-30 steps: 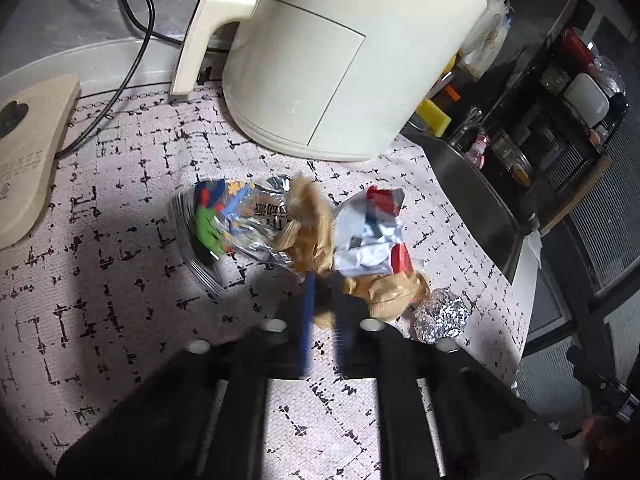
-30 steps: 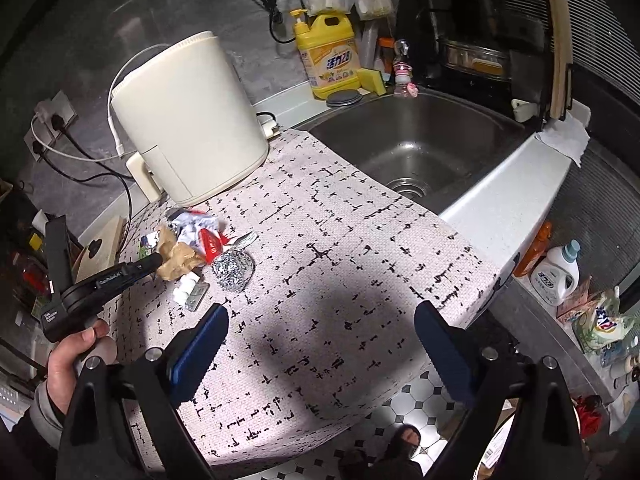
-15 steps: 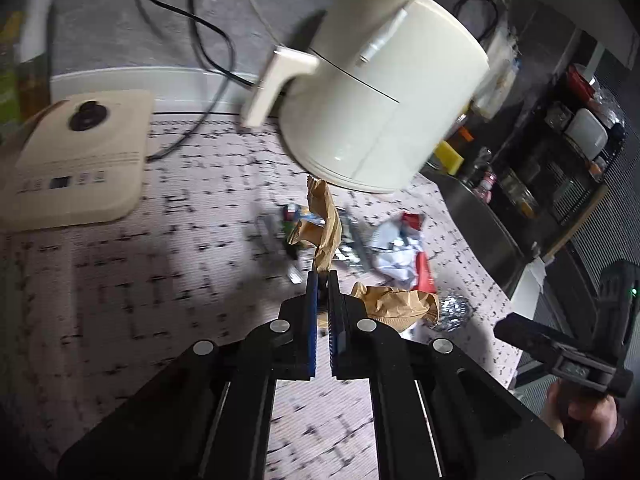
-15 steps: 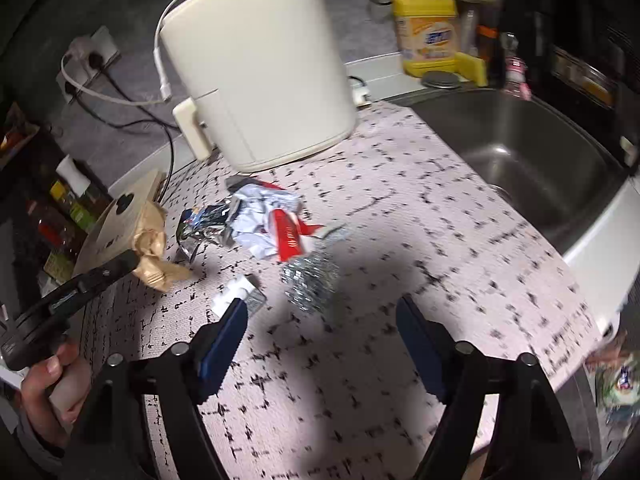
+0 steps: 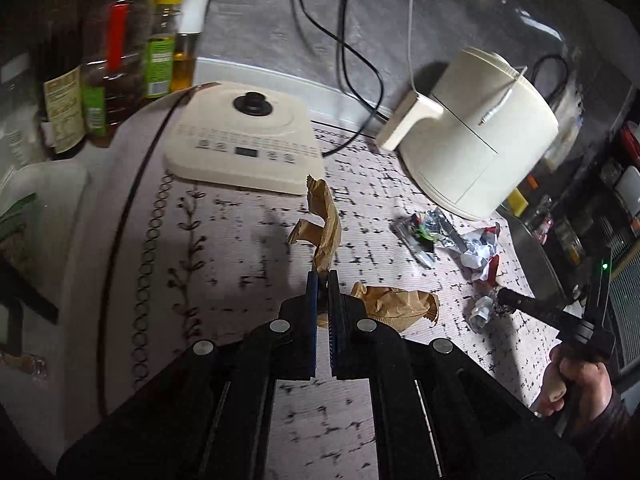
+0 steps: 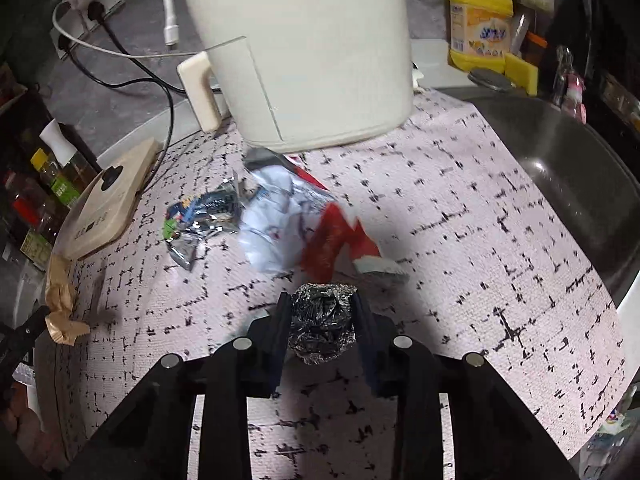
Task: Collect trash
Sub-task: 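Grasp the brown paper bag with the left tool while the right tool grasps the foil ball, then carry the paper bag and foil ball in both tools over the bin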
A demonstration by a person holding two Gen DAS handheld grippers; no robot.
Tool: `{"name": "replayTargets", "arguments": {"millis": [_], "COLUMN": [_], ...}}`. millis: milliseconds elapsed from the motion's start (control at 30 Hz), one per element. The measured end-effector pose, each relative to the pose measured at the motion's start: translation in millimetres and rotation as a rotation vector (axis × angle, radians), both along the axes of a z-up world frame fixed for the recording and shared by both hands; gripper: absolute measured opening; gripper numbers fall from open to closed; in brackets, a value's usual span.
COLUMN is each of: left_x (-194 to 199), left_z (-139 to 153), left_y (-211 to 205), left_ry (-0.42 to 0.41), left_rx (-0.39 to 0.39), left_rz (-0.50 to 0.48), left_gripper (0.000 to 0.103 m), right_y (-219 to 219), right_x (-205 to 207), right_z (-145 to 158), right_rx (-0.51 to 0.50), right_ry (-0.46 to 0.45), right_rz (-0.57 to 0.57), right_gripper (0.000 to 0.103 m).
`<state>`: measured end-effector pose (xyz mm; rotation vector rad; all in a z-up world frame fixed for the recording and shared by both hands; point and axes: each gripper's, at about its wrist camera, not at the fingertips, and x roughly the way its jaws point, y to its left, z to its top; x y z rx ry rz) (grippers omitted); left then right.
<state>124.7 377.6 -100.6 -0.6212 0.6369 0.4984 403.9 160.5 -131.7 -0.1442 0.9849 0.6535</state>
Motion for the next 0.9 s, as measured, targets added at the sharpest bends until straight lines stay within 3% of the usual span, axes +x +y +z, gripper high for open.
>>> {"name": "replayTargets", "arguments": {"millis": [633,900], "left_x": [-12.1,23.8], "left_z": [6.9,20.0], "left_y": [-13.3,-63.8], "left_ry": [-0.03,-0.057], "left_rx": [0.017,0.041], "left_rz": [-0.061,-0.196], "left_gripper": [0.005,0.005], "right_y": [-22.8,-85.1], "right_x": [-50.0,-78.3], "right_z": [24.5,52.5], "right_rx": [0.084,0.154], "right_ry": [-0.033,-0.073], "right_rz": [-0.012,-0.029], "right_gripper": [0.03,0.03]}}
